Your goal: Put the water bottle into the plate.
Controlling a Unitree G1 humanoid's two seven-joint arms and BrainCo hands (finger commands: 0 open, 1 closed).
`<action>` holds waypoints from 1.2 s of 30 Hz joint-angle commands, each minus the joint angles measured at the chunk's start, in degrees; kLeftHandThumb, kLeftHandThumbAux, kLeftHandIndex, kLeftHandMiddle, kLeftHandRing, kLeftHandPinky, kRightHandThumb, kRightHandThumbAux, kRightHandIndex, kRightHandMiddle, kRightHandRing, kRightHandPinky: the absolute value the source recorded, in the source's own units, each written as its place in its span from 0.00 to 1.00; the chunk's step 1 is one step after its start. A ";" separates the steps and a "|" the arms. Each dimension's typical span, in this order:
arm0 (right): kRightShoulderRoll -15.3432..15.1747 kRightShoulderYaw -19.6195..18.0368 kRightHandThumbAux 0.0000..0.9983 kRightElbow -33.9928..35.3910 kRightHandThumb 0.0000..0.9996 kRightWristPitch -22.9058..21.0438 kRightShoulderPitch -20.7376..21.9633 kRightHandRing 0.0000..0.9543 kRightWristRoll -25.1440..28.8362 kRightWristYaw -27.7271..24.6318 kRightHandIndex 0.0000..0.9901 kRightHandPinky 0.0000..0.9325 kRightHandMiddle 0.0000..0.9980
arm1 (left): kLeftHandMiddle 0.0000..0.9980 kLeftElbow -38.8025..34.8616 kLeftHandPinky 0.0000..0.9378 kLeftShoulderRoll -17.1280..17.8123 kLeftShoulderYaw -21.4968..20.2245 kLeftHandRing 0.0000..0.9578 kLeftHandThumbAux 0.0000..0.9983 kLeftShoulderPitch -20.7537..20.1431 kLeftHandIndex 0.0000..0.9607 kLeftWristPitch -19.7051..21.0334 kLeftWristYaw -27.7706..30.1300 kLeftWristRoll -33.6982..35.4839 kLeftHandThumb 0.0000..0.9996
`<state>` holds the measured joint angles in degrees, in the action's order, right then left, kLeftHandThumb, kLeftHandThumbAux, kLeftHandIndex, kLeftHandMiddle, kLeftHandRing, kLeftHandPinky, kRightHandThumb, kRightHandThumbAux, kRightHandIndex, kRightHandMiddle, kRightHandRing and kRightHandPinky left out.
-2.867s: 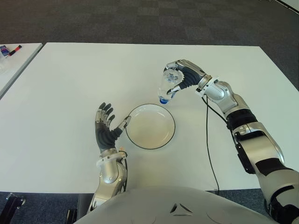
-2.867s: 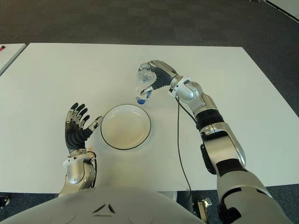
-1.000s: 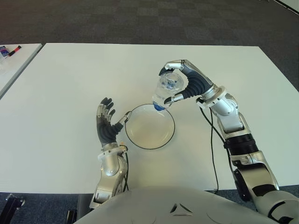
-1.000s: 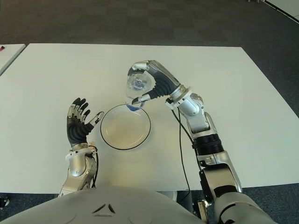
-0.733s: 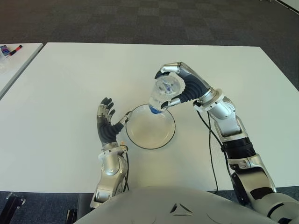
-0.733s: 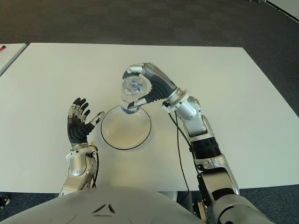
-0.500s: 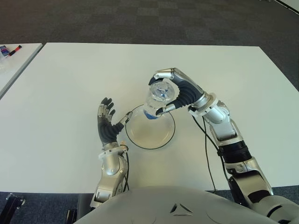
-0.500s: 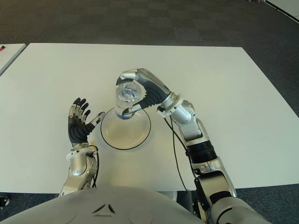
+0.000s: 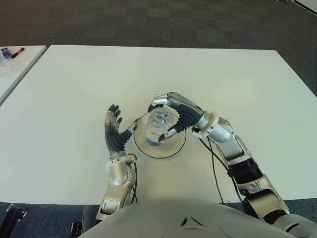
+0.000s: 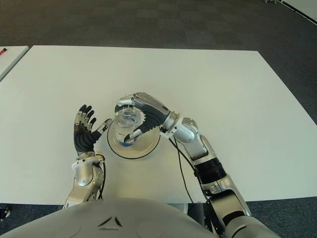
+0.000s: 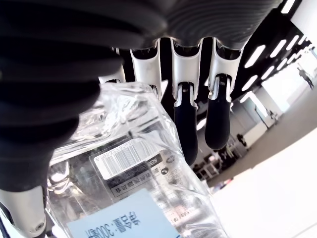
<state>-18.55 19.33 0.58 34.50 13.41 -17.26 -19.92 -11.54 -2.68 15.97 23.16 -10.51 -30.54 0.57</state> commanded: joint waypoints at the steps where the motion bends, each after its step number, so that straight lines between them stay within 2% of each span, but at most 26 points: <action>1: -0.87 0.34 0.67 -0.99 1.00 0.83 0.33 0.52 -0.96 -0.53 0.38 0.51 0.49 | 0.14 0.51 0.14 -8.21 2.07 0.13 0.90 -1.58 0.13 1.17 -1.27 -0.78 0.00; 9: -2.25 0.70 0.67 -3.23 1.00 -0.16 0.02 0.53 -0.22 -2.73 0.38 0.50 0.49 | 0.16 0.12 0.18 -7.87 2.03 0.15 0.90 -1.04 0.14 0.61 -1.33 -1.47 0.00; 17: -2.48 0.28 0.67 -4.69 1.00 -0.41 -0.74 0.51 -0.94 -2.07 0.39 0.51 0.48 | 0.17 0.25 0.17 -7.72 1.92 0.15 0.93 -1.03 0.16 -0.48 -1.29 -2.08 0.00; 36: -3.22 -0.38 0.67 -7.76 1.00 -1.11 -1.55 0.51 -2.66 -0.76 0.39 0.51 0.48 | 0.17 -0.25 0.18 -7.19 2.11 0.16 0.94 -0.06 0.15 -2.26 -0.76 -3.02 0.00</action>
<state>-21.14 19.15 -5.65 34.57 12.34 -19.34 -20.47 -11.38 -2.68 16.04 23.14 -12.48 -30.67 -2.23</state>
